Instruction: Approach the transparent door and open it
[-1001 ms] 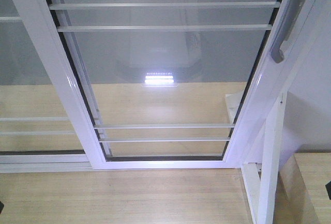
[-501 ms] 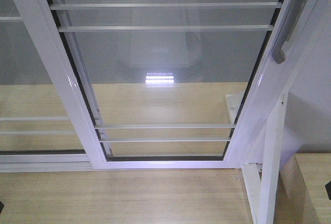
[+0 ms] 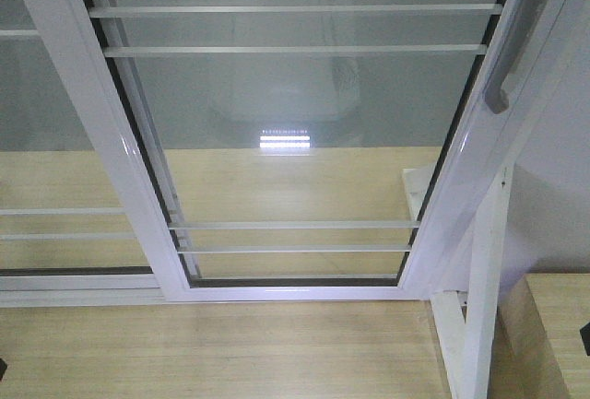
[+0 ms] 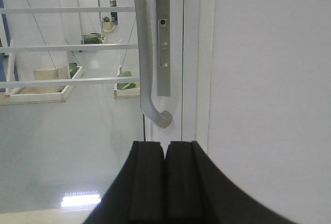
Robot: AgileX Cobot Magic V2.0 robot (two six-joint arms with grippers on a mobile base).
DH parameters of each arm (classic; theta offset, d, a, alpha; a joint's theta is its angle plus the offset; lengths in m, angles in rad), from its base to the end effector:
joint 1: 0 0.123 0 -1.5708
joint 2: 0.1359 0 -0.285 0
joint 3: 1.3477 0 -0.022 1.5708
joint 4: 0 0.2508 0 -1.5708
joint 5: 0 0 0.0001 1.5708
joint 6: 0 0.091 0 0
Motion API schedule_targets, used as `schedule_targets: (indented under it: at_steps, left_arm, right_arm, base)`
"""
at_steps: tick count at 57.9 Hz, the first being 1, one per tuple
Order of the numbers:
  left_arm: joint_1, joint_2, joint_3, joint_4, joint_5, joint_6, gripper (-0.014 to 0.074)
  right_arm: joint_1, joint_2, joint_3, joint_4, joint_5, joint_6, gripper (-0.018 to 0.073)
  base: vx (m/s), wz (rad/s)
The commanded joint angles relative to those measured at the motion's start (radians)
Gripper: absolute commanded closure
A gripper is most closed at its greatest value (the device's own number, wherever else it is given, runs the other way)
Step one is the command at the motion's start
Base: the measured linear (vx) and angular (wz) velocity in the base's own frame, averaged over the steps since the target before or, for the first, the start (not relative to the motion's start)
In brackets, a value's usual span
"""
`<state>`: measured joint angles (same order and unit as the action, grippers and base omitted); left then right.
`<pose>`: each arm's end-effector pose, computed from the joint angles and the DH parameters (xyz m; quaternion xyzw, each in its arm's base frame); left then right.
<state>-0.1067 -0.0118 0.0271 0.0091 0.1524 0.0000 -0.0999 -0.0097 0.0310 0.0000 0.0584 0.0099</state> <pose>0.0562 -0.0059 0.1908 0.0420 0.7338 -0.0326 0.6773 0.0568 -0.0057 0.1979 0.0387 0.7034 -0.0319 0.7090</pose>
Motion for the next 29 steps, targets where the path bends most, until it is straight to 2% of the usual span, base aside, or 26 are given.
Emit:
schedule_targets:
  at_steps: [1,10,19,29]
  left_arm:
    - [-0.005,-0.003,0.031,-0.001,-0.085,-0.008,0.0602]
    - [-0.005,-0.003,0.030,-0.001,-0.095,-0.007,0.0602]
    - [-0.005,-0.003,0.030,-0.001,-0.103,-0.007,0.0602]
    - [-0.005,-0.003,0.030,-0.001,-0.219,-0.007,0.0602]
  right_arm:
    - [0.002,0.019,0.011,-0.008,-0.097,-0.010,0.0564]
    - [0.002,0.019,0.011,-0.008,-0.097,-0.010,0.0564]
    - [0.002,0.019,0.011,-0.009,-0.152,-0.010,0.0564]
    - [0.002,0.019,0.010,0.000,-0.251,-0.010,0.0564]
  base:
    - [0.00,0.00]
    - [0.00,0.00]
    - [0.00,0.00]
    - [0.00,0.00]
